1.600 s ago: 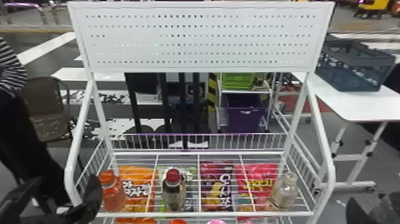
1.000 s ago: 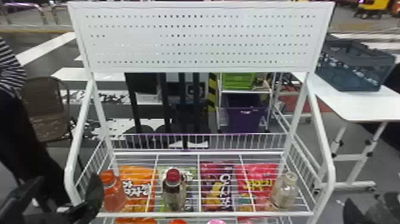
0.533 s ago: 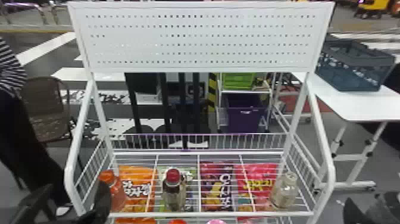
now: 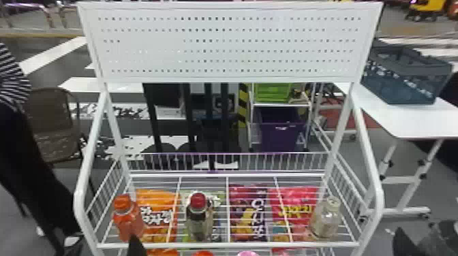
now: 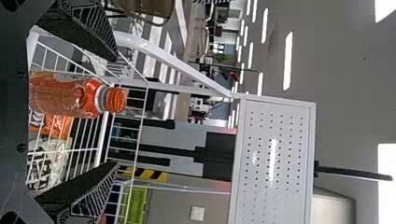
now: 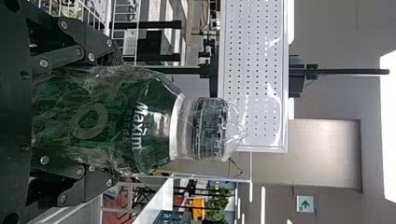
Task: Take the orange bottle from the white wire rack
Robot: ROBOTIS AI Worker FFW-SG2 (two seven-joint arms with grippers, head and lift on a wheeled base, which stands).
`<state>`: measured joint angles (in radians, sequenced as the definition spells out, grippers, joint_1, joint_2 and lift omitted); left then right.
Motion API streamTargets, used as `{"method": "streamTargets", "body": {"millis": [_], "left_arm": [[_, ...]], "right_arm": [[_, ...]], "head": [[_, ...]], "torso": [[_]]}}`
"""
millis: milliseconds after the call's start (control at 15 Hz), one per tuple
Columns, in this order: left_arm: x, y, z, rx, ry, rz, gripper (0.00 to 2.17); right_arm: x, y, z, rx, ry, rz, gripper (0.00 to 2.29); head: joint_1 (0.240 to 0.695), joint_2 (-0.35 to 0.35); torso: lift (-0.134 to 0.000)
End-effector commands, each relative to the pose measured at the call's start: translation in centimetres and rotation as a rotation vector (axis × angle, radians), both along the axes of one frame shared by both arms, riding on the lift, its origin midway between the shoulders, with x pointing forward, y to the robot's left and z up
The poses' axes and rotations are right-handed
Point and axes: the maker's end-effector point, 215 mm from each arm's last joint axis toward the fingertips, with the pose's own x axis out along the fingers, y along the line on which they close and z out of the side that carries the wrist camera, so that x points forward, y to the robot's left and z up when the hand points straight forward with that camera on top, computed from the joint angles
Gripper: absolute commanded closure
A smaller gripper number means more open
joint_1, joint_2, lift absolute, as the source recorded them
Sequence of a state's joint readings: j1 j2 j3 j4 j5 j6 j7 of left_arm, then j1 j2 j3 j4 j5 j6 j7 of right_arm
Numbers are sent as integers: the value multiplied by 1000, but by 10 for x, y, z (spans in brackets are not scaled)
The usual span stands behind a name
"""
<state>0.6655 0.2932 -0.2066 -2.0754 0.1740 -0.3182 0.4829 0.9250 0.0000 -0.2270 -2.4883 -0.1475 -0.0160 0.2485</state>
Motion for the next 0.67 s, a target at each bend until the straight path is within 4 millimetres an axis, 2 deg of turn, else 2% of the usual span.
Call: {"method": "streamTargets", "body": {"millis": [0,200,333,600], "left_arm": [[-7,-1,-21,-13,-28,0,90],[-4,-4,-55,-2,-11,-19,90],[5,-3,-65,11,-14,-28,90],[34,1,-85,55,4,-38,90]], "right_arm": [[0,0,0,0,0,-1,829],[0,0,-1,3,0,0,829],[-2,1,-1,4,2,1,829],[-5,-1,2,-3,-9,-2,829]], "head": [[499,0],[499,0],[499,0],[499,0]], "torso": [[0],[0],[0],[0]]}}
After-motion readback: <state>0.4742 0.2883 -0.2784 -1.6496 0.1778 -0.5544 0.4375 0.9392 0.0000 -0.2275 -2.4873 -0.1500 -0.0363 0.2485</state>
